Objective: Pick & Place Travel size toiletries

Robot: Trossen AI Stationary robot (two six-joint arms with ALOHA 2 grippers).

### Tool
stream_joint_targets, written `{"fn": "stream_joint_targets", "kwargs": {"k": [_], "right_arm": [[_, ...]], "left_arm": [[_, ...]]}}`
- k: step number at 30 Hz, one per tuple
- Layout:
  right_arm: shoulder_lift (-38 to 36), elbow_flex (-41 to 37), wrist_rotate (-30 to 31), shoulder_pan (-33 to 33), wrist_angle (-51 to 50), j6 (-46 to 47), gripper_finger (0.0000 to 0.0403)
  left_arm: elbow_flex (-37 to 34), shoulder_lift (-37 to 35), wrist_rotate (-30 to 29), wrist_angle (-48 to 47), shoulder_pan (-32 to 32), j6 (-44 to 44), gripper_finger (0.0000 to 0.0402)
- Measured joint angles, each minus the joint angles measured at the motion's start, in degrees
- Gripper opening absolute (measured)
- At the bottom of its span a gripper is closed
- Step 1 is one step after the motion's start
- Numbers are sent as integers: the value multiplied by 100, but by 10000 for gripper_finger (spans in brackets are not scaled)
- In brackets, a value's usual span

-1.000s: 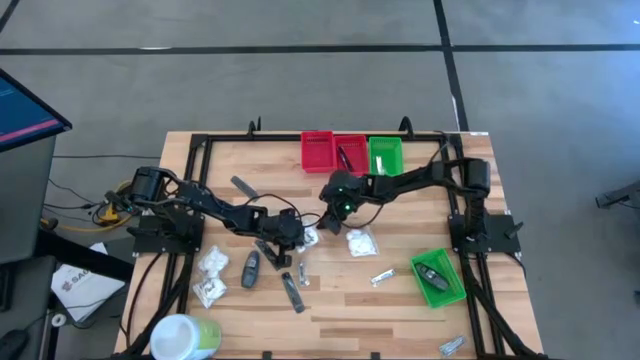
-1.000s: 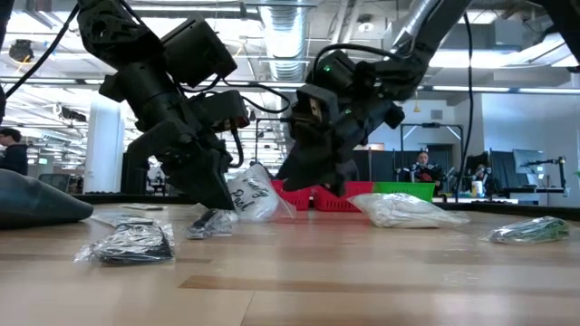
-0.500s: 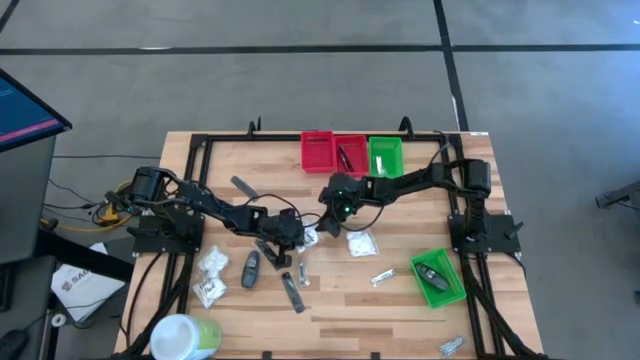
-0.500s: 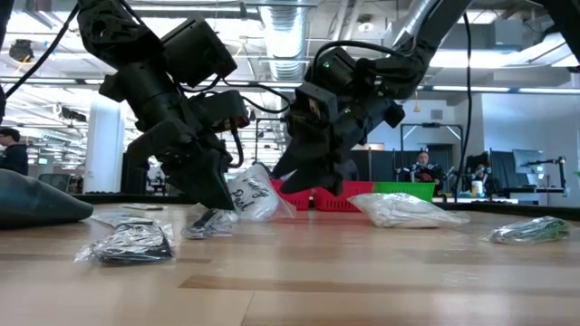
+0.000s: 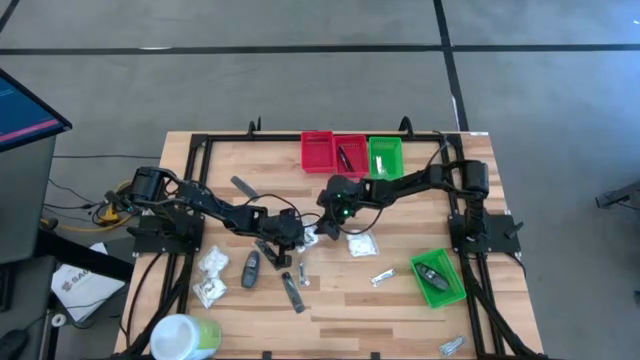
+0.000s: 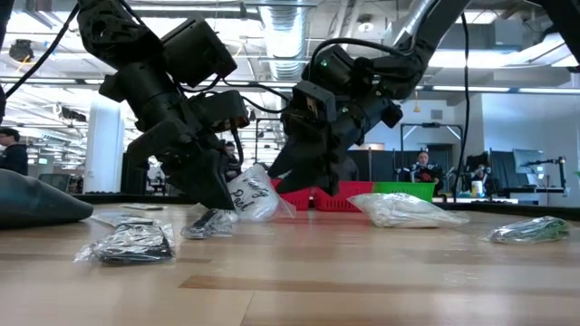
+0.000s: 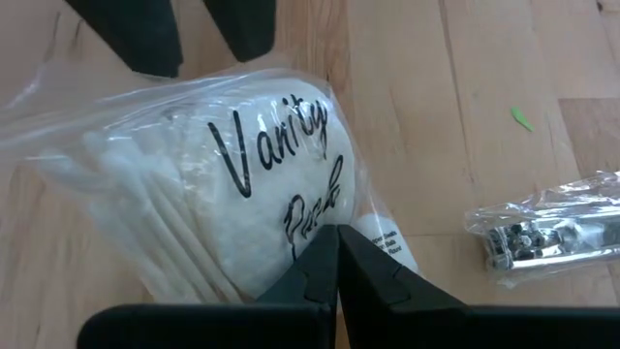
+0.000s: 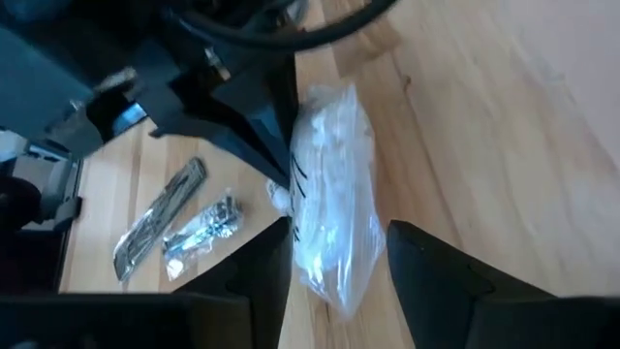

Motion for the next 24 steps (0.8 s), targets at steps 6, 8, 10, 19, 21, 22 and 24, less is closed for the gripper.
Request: {"fn": "stream_joint_targets", "kwargs": {"k": [6,8,10,19,21,22,24], "right_arm": [[110,2,-4,0,69,4,154],[121,-17,-26,0,6,4,154],[107,6,-50,5,70,4,154],[436,309,-478,134,9,-95,146],[556,414,-634,157,-33,-130,141],[589,478,-711,164,-29,-132,137],[644,568,-763,175,-111,-149,130]], "left_arm": [[-2,0,2,18,0,84,1],[-2,0,4,23,0,84,1],[-2,0,2,29,-1,87,1],[-4,1,17,65,-4,104,1],[-4,2,20,69,-4,106,1],[-4,0,24,67,-4,104,1],[-4,0,22,64,-4,104,1]]}}
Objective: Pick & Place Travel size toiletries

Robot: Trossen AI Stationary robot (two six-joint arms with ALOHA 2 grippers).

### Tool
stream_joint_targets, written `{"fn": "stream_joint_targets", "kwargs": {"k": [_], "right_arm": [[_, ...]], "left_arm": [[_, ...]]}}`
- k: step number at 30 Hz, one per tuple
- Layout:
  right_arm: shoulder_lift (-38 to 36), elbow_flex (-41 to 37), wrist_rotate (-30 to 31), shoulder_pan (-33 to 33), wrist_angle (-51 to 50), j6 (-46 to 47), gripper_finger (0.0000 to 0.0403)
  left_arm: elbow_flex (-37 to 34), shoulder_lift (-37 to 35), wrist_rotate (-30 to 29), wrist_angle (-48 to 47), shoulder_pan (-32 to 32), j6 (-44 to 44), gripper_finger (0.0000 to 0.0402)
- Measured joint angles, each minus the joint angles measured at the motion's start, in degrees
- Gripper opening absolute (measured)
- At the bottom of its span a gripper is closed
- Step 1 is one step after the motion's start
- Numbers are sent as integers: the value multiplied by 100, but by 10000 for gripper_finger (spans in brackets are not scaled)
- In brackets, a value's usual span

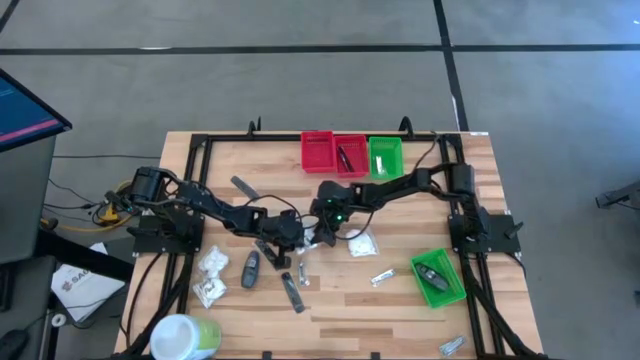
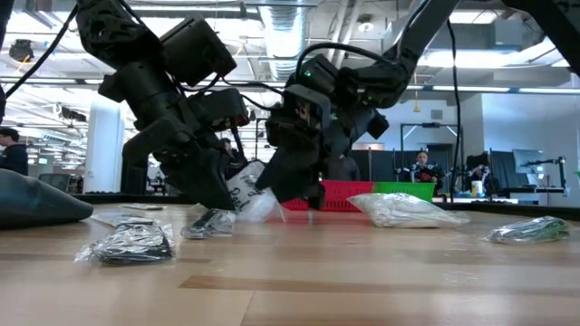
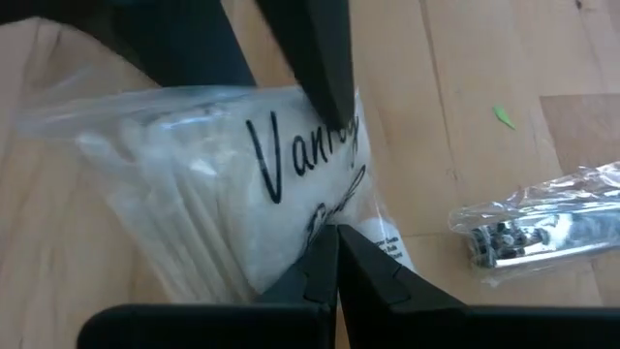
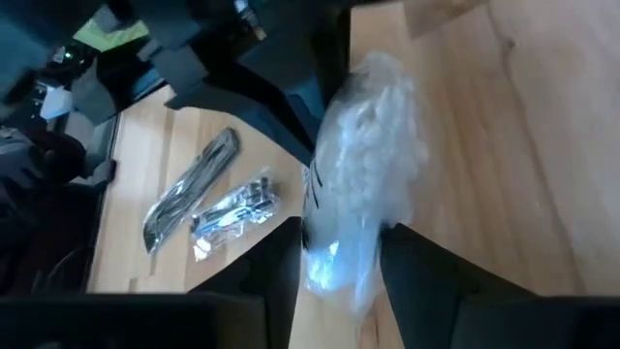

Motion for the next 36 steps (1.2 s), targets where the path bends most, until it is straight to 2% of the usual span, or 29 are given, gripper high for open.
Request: {"fn": "stream_joint_targets", "kwargs": {"k": [16,20,25,27,32,36], "right_arm": [[10,20,-128,-136,-424,-273,109],[9,20,-127,-160,-568,-398,79],[-45,20,-127,-244,-668,-452,14],[-148,20,-97,-264,-760,-494,7],[-687,18,386,-230,-1551,-830,5],[-1346,18,1216,-122,-2314,-1066,5]], "left_arm": [[2,1,-9,-8,0,0,1],[2,1,-15,-6,2,-11,1],[7,-2,-37,20,2,-20,1],[11,-3,-48,32,2,-46,1],[0,-242,90,-74,7,-173,1],[-7,-742,285,-76,2,-260,1]]}}
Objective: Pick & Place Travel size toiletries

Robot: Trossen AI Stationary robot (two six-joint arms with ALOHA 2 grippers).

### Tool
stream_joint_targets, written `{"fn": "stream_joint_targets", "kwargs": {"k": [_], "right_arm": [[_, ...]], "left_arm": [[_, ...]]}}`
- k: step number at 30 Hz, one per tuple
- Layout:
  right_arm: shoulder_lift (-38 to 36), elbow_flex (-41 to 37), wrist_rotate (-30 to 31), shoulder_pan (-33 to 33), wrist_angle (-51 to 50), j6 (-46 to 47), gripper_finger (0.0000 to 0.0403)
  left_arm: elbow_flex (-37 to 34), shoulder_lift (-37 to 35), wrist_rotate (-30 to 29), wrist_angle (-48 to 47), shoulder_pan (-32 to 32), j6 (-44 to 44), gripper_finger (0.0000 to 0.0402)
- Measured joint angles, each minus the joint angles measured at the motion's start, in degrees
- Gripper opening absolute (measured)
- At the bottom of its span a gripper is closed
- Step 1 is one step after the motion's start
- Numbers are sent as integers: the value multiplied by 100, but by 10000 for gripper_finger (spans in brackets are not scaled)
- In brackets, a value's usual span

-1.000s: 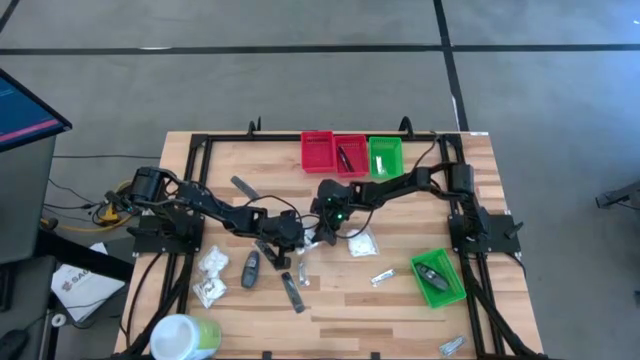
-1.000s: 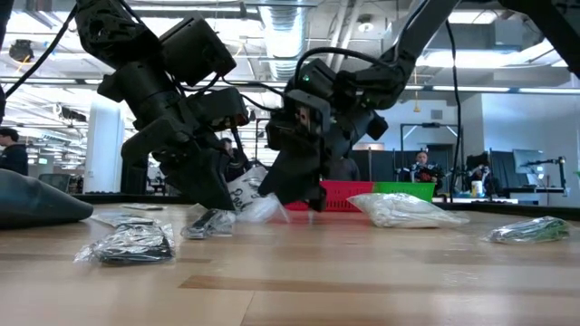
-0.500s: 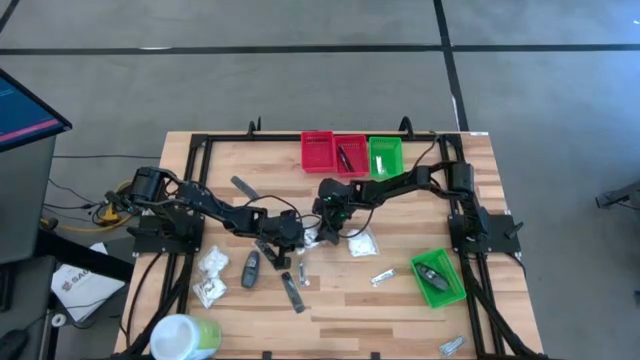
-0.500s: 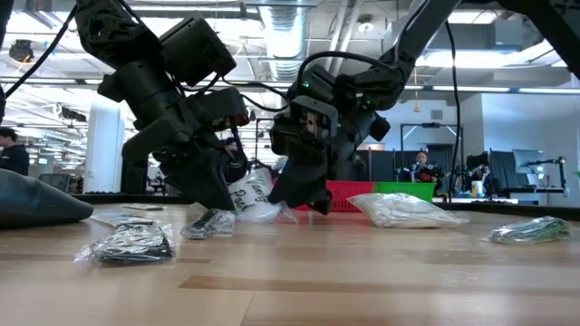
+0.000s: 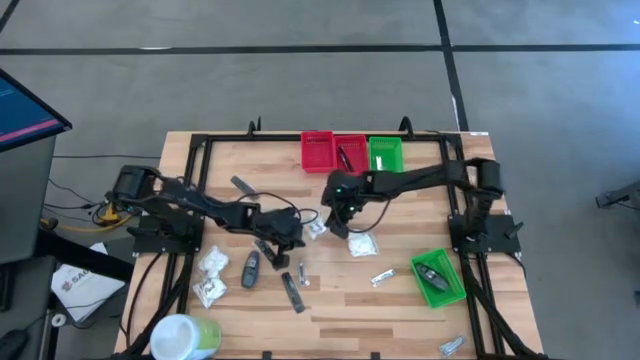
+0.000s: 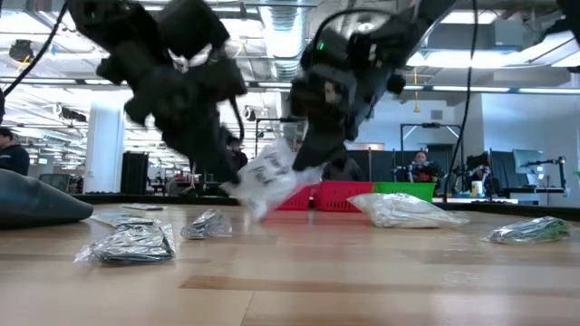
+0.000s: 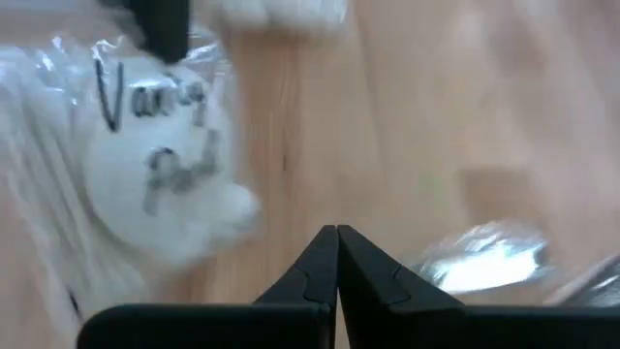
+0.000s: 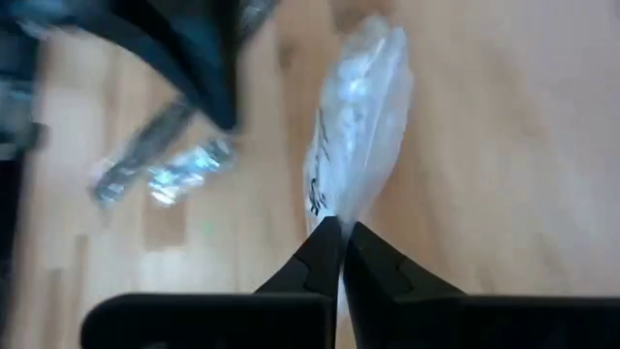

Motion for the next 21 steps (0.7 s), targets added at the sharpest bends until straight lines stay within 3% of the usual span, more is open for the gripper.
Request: {"fn": "stream_joint_targets", "kwargs": {"k": [7,11,16,21], "right_arm": [[-1225,-1,1590,196,-519,-999,2],[-1738,198,1834,-137,-787,-1402,1],[-1671,1546,1817,-912,-2388,-1616,1],[-838,3309,1730,-1635,-3587,-2657,0]], "left_arm": [[-93,-854,-9,27,-101,-107,1],[-188,-1128,-7,116,-231,-103,1],[-251,-1179,-8,238,-342,-57,1],[-254,-1155,-9,238,-355,-48,1]]}}
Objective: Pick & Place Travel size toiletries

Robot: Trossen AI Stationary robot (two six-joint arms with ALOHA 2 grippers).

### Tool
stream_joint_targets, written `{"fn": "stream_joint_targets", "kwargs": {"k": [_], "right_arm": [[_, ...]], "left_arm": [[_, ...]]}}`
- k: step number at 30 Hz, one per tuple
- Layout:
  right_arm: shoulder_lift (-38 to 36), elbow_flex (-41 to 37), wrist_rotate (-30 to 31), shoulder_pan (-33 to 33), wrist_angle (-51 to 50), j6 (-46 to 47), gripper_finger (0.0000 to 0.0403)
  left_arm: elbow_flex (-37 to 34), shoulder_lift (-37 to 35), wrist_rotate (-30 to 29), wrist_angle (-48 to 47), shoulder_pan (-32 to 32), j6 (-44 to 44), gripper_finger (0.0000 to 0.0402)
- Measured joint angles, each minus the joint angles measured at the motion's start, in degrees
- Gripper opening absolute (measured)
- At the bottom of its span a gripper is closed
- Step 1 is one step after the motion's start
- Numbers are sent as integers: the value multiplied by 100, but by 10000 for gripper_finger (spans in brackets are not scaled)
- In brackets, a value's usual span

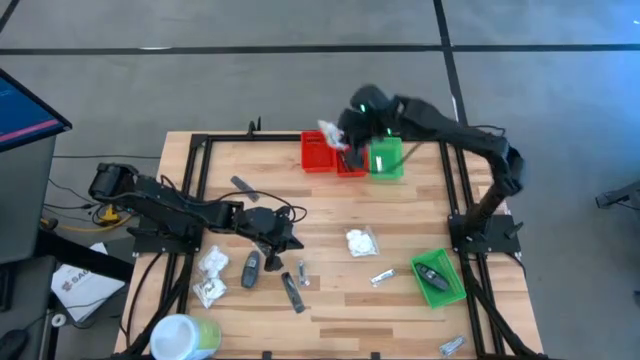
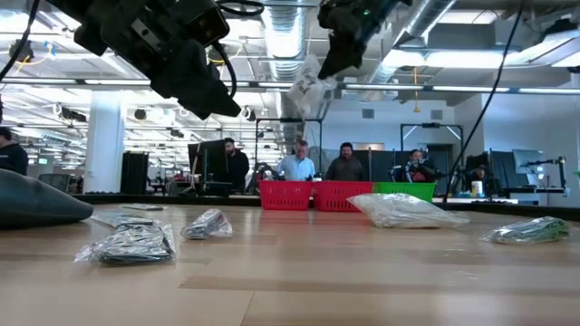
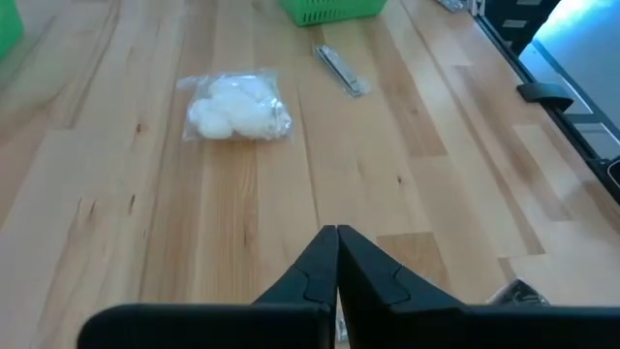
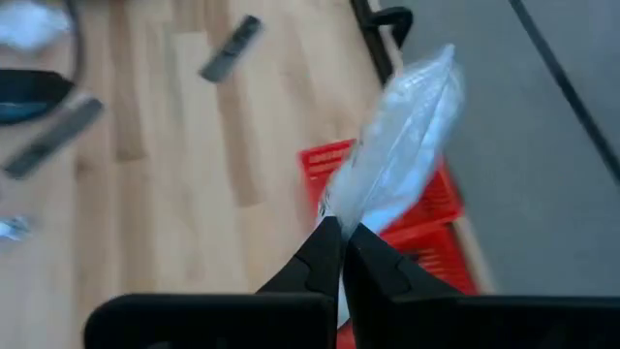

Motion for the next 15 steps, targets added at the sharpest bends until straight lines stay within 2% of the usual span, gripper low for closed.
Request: {"fn": "stream_joint_targets", "kwargs": {"k": [5,11,15], "right_arm": [[1304,1767,-365,-493,-1263,-1189,0],[3015,3605,-383,-721,-2952,-3016,0],[3250,3252,-234,-819,-2491,-4093,0]], "left_arm": [[0,0,-4,-2,-103,-3,1],[0,0,-2,-124,-339,-15,1],[0,0,2,-200,-490,-46,1]]}}
